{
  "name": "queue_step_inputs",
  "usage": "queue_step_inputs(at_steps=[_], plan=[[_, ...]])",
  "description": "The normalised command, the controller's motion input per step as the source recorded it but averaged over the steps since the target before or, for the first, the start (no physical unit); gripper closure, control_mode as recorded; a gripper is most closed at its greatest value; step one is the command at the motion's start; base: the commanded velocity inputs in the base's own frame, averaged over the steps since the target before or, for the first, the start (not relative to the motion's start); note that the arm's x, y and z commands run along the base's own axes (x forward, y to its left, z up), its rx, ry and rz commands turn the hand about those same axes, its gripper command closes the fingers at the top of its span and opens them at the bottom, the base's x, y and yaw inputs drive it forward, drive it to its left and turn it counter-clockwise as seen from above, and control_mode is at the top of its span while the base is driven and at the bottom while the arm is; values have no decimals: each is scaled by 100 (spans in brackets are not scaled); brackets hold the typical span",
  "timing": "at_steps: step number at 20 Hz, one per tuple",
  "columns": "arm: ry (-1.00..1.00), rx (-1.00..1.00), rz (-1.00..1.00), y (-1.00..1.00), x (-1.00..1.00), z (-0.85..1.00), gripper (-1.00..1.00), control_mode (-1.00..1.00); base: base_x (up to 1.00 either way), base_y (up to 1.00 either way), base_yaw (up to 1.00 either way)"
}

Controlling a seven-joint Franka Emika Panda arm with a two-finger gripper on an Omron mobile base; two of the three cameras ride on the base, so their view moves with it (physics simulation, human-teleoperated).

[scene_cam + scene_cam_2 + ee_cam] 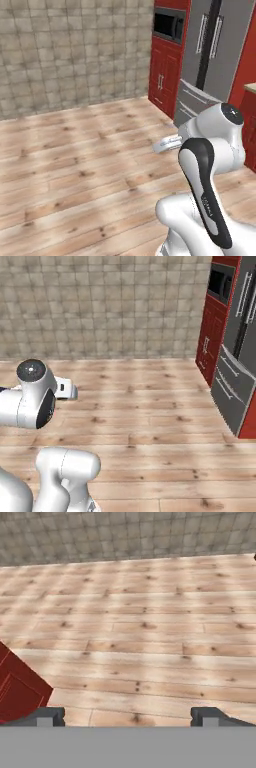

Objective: Place the pitcher and cup on the dining counter for serving.

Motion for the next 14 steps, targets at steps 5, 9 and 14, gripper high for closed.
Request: queue_step_inputs(at_steps=[5,9,14], plan=[[0,0,0,0,0,0,-100,100,0,0,-95],[0,0,0,0,0,0,-100,100,0,-18,-87],[0,0,0,0,0,0,-100,100,0,-79,-71]])
